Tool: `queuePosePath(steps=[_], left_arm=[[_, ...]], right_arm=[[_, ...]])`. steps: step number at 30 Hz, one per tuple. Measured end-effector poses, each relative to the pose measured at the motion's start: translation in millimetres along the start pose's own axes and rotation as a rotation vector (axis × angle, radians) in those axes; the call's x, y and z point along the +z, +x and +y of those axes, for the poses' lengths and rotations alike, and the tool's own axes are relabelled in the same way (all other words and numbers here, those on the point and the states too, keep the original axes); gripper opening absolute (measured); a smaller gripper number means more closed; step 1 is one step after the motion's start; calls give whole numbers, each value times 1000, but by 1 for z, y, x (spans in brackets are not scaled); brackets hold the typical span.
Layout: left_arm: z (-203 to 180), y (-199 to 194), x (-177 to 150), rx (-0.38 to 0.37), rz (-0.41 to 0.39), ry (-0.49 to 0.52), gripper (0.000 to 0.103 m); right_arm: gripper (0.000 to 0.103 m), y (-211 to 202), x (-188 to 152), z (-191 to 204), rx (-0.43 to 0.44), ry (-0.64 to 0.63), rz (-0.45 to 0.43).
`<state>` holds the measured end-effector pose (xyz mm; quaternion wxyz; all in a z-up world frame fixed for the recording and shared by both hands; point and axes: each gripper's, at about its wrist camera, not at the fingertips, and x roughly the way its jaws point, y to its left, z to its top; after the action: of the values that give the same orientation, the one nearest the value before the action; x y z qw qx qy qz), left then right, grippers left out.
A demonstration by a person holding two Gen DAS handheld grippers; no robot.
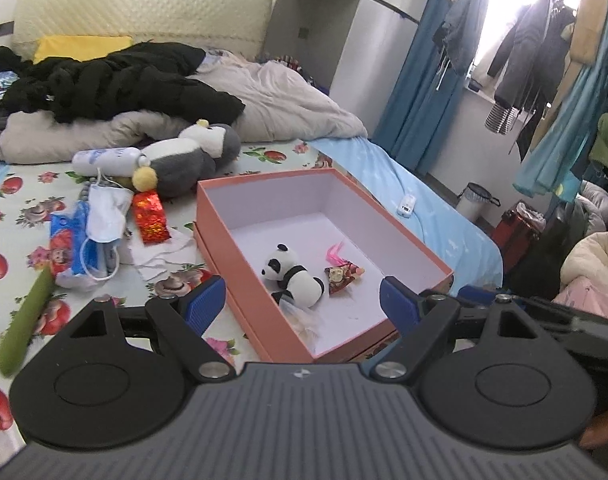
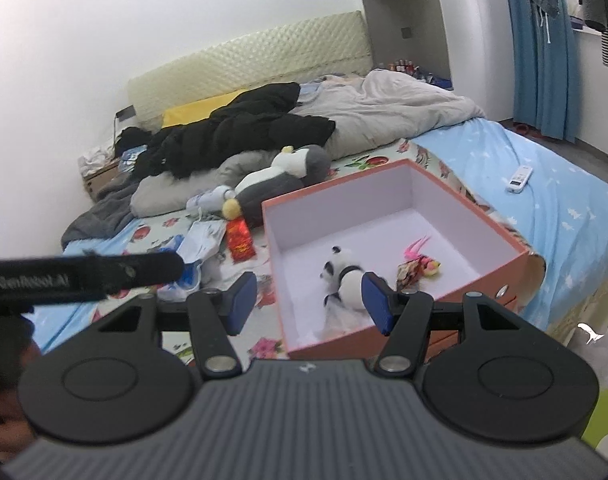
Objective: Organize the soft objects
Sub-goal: 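Withdraw both tools from the box toward the clutter on the bed, then grasp the white face mask with the right gripper while the left grasps the blue tissue packet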
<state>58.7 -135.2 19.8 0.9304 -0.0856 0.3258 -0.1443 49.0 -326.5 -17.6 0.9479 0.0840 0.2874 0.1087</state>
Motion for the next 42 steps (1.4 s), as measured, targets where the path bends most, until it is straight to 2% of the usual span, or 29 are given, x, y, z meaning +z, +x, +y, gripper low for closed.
queuePosePath(steps=[5, 9, 18, 24, 30, 31, 39, 42], left_arm=[[8, -31, -10, 30, -23, -7, 87], [17, -49, -21, 66, -35, -8, 87], [56, -69, -42, 120, -52, -110, 87], [98, -57, -44, 187, -55, -175, 87], [156, -21, -41, 251, -39, -250, 85], [165, -14, -41, 262, -33, -262, 84], [246, 47, -37, 284, -13, -361, 51], [272, 72, -34, 298, -9, -383, 43]], right_arm=[[61, -3, -12, 18, 40, -5, 32], [61, -1, -17, 40, 72, -56, 58], [61, 21, -19, 72, 148, -101, 100], [61, 60, -15, 96, 188, -117, 144], [61, 116, -11, 107, 227, -77, 225], [61, 126, -10, 108, 231, -74, 236], [55, 216, 1, 122, 254, -50, 278], [53, 248, 4, 129, 266, -34, 294]])
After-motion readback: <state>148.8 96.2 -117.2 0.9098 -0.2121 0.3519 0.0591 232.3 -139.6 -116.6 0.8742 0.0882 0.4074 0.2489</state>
